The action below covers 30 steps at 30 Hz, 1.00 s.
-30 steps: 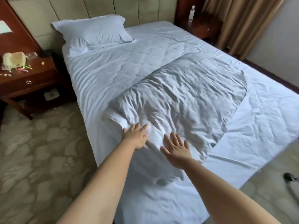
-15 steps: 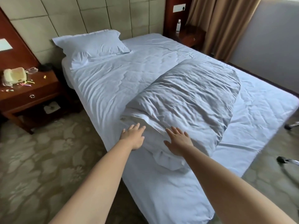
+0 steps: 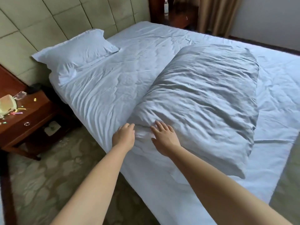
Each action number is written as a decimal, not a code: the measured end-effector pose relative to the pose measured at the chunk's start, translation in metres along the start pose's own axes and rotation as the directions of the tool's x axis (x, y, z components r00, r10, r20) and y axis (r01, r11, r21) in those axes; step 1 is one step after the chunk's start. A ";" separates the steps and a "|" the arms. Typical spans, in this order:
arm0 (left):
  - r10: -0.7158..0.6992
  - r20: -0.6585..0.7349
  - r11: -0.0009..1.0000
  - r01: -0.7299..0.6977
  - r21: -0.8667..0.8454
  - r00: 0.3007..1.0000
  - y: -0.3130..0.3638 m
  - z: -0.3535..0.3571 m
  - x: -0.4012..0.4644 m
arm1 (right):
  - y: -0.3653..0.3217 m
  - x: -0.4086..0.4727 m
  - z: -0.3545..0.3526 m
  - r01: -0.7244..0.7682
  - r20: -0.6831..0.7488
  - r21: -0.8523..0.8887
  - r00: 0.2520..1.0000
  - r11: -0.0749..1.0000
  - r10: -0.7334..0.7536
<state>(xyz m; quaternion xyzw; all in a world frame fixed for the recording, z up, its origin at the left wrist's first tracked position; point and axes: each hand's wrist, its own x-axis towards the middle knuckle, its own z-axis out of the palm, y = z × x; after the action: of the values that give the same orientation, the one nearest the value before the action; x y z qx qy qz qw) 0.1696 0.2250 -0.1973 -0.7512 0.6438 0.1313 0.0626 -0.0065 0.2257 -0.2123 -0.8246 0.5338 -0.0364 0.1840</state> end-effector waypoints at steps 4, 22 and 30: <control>-0.016 0.028 1.000 0.016 0.006 0.999 -0.007 0.007 0.046 | -0.001 0.031 0.014 -0.094 -0.075 0.017 0.993 0.995 0.095; 0.491 0.182 0.764 -0.521 0.380 0.852 -0.049 0.035 0.186 | -0.041 0.117 0.092 -0.546 -0.445 -0.195 0.790 0.815 0.423; 0.696 -0.116 0.703 -0.641 0.308 0.708 -0.061 0.035 0.161 | -0.050 0.107 0.072 -0.589 -0.453 -0.323 0.783 0.740 0.426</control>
<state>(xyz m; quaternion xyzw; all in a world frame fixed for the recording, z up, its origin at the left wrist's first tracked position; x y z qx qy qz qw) 0.2472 0.0910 -0.2797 -0.4601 0.8871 -0.0208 0.0298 0.1008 0.1675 -0.2769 -0.6431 0.7584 -0.0060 -0.1061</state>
